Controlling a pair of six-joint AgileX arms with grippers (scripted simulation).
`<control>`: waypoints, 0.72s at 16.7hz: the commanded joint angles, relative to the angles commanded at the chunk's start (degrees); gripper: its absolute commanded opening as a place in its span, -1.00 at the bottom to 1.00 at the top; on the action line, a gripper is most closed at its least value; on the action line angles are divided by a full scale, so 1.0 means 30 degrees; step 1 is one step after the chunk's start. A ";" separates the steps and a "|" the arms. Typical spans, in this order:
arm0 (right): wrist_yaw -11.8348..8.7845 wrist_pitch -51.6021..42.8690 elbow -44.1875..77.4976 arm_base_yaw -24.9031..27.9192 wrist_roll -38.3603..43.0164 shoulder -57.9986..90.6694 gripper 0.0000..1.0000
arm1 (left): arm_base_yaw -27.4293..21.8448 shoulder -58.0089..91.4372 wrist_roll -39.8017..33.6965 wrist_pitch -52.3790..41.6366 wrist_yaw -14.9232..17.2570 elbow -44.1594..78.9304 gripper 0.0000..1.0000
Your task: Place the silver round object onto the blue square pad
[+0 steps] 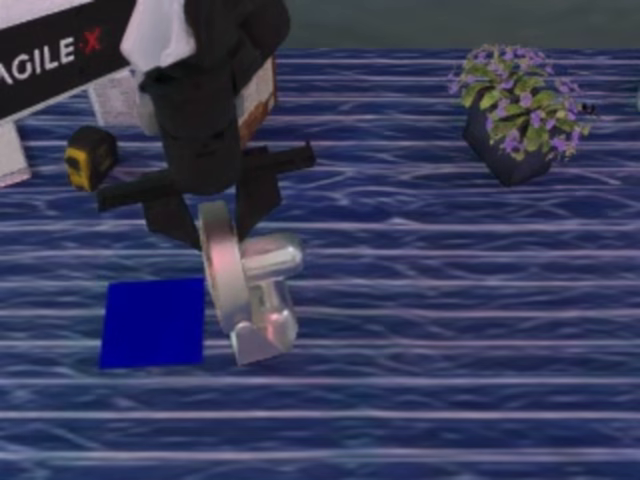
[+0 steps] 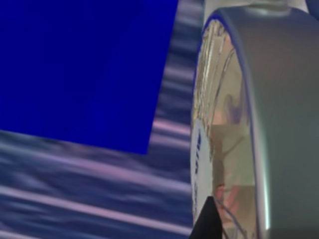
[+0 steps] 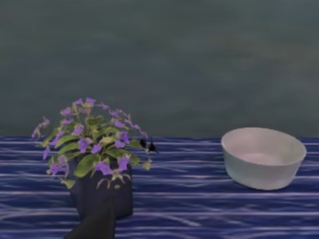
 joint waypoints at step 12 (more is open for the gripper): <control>0.0000 0.0000 0.0000 0.0000 0.0000 0.0000 1.00 | 0.0366 -0.0030 -0.0011 -0.3779 -0.0003 0.3765 -1.00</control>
